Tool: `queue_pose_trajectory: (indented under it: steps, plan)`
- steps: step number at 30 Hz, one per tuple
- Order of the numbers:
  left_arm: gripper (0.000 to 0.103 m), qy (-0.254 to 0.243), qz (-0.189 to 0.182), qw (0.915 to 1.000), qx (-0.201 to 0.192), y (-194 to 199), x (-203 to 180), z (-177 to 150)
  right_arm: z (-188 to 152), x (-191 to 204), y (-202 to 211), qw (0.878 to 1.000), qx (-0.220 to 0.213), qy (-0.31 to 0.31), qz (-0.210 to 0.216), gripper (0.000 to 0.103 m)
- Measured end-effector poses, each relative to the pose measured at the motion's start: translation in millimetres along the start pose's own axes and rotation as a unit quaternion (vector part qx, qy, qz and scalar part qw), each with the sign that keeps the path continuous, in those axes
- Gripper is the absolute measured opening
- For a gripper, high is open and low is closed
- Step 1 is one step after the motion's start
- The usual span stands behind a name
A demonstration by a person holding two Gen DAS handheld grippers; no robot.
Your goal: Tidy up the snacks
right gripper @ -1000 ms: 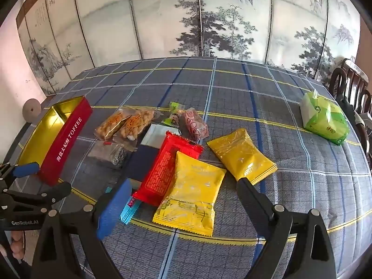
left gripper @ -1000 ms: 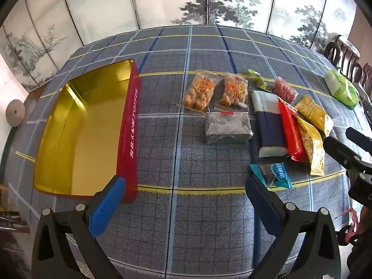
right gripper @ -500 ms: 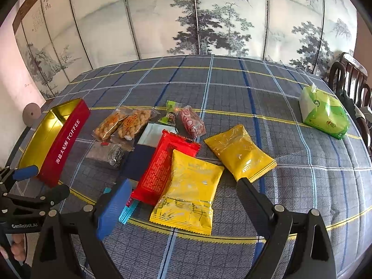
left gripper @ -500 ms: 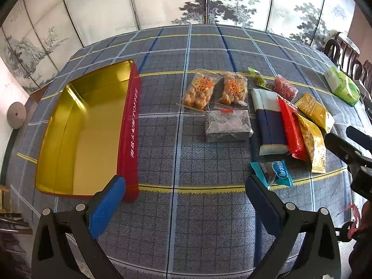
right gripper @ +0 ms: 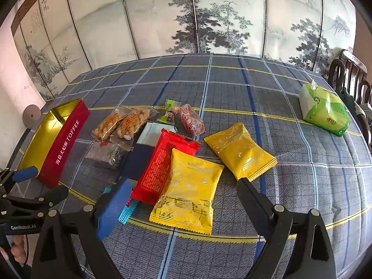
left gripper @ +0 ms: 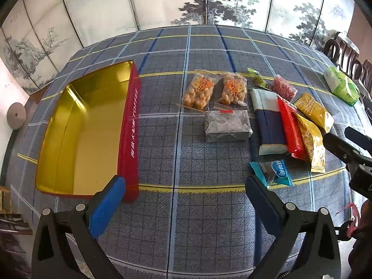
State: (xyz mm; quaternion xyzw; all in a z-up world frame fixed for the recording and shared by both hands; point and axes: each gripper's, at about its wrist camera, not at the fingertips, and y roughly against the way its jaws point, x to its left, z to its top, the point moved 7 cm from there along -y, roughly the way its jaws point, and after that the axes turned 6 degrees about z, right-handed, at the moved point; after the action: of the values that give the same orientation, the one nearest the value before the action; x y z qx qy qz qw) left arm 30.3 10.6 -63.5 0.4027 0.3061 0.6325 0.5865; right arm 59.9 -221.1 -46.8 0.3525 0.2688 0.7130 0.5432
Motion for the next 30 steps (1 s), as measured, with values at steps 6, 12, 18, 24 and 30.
queue_pose_trajectory:
  steps: [6,12,18,24,30]
  plan:
    - [0.102,0.000,0.000,1.0000,0.001,-0.5,-0.2,0.2,-1.1,-3.1,0.2,1.000,0.001,-0.003,0.000,0.094]
    - [0.102,-0.001,0.002,1.0000,0.000,0.0,-0.9,-0.2,-2.2,-7.3,-3.3,1.000,0.005,-0.011,-0.002,0.094]
    - [0.102,-0.002,0.002,1.0000,0.001,-0.7,-1.3,-0.1,-1.2,-6.3,-3.6,1.000,0.003,-0.008,-0.001,0.094]
    - [0.102,-0.001,0.001,1.0000,0.003,-1.4,-1.2,-0.7,-1.0,-4.6,-3.8,1.000,0.004,-0.006,0.000,0.094]
    - [0.102,-0.002,0.000,1.0000,0.003,-3.0,-1.1,-0.8,-0.9,-4.7,-3.9,1.000,0.003,-0.005,-0.001,0.094]
